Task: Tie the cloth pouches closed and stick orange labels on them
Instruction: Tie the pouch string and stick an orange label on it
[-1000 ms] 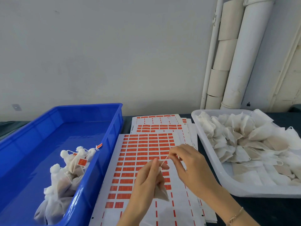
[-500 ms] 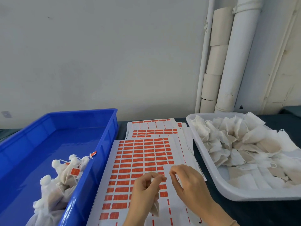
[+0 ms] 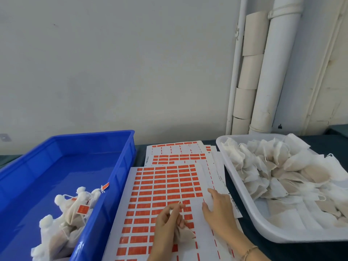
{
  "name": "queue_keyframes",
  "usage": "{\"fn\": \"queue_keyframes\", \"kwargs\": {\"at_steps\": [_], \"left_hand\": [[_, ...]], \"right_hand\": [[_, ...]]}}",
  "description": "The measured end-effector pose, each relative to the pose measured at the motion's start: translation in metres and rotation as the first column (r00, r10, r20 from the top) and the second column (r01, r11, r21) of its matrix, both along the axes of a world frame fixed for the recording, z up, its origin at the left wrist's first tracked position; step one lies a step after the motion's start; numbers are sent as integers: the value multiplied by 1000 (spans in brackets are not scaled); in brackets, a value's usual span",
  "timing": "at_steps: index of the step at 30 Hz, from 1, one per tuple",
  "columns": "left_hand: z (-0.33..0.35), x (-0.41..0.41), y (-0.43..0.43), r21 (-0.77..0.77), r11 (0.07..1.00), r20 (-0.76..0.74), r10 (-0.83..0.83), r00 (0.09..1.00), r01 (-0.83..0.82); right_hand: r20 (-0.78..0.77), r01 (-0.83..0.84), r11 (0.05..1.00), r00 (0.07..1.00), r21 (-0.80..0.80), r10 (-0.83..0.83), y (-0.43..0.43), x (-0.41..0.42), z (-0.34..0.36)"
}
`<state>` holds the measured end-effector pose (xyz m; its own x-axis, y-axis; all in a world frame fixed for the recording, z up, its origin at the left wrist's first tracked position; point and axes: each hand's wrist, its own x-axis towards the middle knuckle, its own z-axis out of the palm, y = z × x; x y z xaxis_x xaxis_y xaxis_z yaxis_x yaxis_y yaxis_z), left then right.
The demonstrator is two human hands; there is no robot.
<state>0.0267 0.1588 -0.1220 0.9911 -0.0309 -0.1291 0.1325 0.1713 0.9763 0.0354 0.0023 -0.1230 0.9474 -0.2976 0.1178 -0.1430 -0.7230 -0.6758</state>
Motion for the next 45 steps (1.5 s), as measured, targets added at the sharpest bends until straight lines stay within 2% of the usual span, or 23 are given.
{"fn": "queue_keyframes", "kwargs": {"at_steps": [3,5,8,11,14,18,21,24,28,31,38,45], "left_hand": [[-6,2,3,-83,996,-23,38,999,-40],[-8,2,3,-69,996,-19,50,999,-51],[-9,-1,2,-20,999,0,34,999,-34],[-10,-3,2,12,1000,-7,22,1000,-22],[-4,5,0,65,996,-5,57,998,-57],[9,31,-13,306,948,207,24,978,-88],[10,50,-29,425,900,266,-20,964,-99],[5,61,-41,443,894,275,-59,960,-73],[-7,63,-43,472,878,376,-120,919,-79],[-12,61,-41,514,853,398,-138,907,-96],[-15,59,-38,544,835,378,-157,913,-81],[-17,63,-41,599,800,319,-189,929,-43]], "right_hand": [[25,29,997,999,74,-31,5,11,2],[85,56,969,993,239,-78,3,17,6],[12,71,847,996,527,-91,-7,26,20],[-119,28,698,989,715,83,-19,33,27],[-110,-42,693,979,719,174,-24,34,24],[-60,-101,663,975,742,215,-28,35,15],[-67,-108,617,965,780,253,-32,37,11],[-87,-88,577,959,812,269,-35,40,9],[-82,-82,544,959,835,271,-38,39,9],[-47,-107,477,953,873,301,-40,36,5],[-15,-133,486,957,864,289,-42,35,-2],[-10,-151,455,943,878,331,-43,36,-2]]}}
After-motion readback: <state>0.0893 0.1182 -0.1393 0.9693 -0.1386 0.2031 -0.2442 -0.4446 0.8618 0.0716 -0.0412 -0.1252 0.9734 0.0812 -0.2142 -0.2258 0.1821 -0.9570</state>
